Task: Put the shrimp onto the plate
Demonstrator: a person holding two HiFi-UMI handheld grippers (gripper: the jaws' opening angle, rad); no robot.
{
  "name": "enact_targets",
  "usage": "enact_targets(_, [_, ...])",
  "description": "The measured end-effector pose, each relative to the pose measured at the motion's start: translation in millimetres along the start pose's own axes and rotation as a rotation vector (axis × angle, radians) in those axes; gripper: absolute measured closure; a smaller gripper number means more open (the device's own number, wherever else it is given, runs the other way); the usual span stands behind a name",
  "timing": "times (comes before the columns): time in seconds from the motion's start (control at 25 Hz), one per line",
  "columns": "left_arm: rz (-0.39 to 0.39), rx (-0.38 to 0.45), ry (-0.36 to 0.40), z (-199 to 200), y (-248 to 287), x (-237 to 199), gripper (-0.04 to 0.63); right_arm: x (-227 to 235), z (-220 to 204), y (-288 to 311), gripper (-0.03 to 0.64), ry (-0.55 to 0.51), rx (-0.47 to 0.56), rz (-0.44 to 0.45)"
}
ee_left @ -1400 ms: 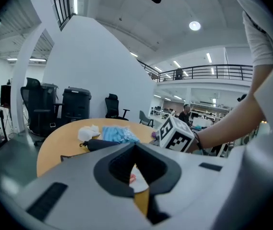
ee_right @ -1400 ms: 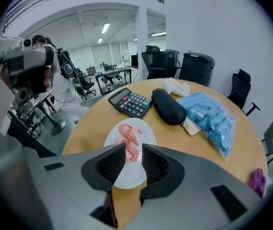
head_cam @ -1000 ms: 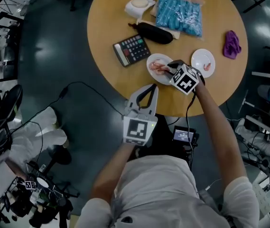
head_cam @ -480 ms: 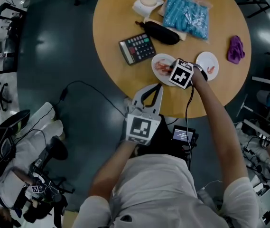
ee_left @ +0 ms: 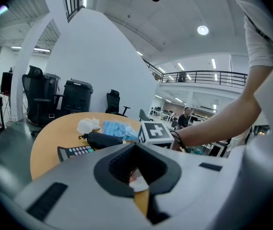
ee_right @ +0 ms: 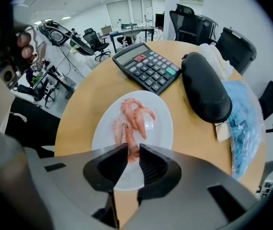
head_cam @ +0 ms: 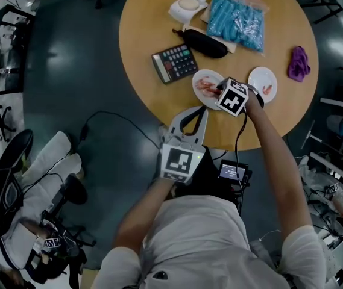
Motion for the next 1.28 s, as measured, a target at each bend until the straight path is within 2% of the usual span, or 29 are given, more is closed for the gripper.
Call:
enact_targets(0.2, [0.011,-0.011,-0.001,-2.2,0.3,4.8,0.588,-6.9,-13.5,-15.7,0.538,0.079,0.052,-0.021])
enact_targets(0.4, [-0.002,-0.007,0.021,8.7,6.2,16.0,0.588,-0.7,-32.5,-49.1,0.543,0.191,0.123,-0.083])
enact_targets(0.6, [-0.022,0.008,0.037,18.2,14.5,29.5,0.588,15.3,-87.9,-93.1,0.545,0.422,0.206,-0.206])
enact_targets(0.76, [-0.043,-0.005,0.04,22.3,21.6,37.3,0.588,42.3,-142.3,-99.7,0.545,0.52,0.17,-0.267])
enact_targets(0.92, [-0.05,-0.024,0.043,22.7,26.0,44.8,0.588,78.4,-177.0,-82.1,0.545,0.59,0.127,-0.289])
enact_targets(1.12, [-0.056,-0.057,0.039,15.1,34.1,50.1,0.588,115.4,-195.8,-43.6,0.545,0.602,0.059,-0.274])
enact_targets(1.28, [-0.055,-0.069,0.033,9.8,41.2,52.5,0.588,130.8,-202.2,-22.1,0.545,0.559,0.011,-0.243])
Point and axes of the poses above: the fingertips, and each gripper's own axes: y forward along the fingers, x to its right, z out of its top, the point moved 10 cm from there along -y, backward along the fingers, and after that the axes turned 14 degrees about -z, right-handed, at the moved point
